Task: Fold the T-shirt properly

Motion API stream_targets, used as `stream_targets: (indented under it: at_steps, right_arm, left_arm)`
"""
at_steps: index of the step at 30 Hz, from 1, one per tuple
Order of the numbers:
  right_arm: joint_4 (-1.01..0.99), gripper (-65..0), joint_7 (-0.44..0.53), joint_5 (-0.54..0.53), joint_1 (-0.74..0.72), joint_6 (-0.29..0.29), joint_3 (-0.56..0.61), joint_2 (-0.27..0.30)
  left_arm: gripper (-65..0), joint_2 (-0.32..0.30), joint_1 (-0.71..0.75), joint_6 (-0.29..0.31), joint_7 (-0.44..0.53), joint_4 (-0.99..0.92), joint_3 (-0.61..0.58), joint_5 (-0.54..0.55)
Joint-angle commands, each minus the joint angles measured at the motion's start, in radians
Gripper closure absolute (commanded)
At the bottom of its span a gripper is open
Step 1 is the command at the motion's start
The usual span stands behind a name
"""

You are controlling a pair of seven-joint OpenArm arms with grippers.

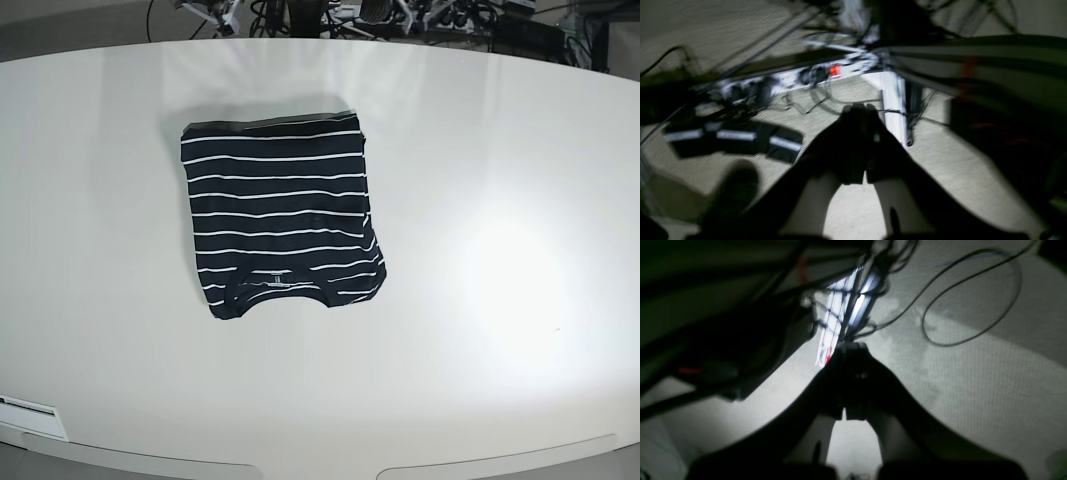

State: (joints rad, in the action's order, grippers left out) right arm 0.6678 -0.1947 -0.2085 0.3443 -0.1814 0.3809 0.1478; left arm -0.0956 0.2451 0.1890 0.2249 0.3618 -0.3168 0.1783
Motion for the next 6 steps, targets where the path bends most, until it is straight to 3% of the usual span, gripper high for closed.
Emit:
stream_targets:
  at_steps: [1, 6]
  right_arm:
    - [0.003, 0.0, 0.004, 0.023, 0.006, 0.007, 0.005, -0.002]
    - [0.003, 0.0, 0.063, 0.083, 0.004, 0.021, 0.014, -0.044]
  left_arm:
    - [0.0, 0.009, 0.01, -0.016, 0.007, 0.001, -0.013, -0.001]
    - [0.0, 0.07, 0.019, -0.063, 0.024, 0.008, -0.023, 0.016]
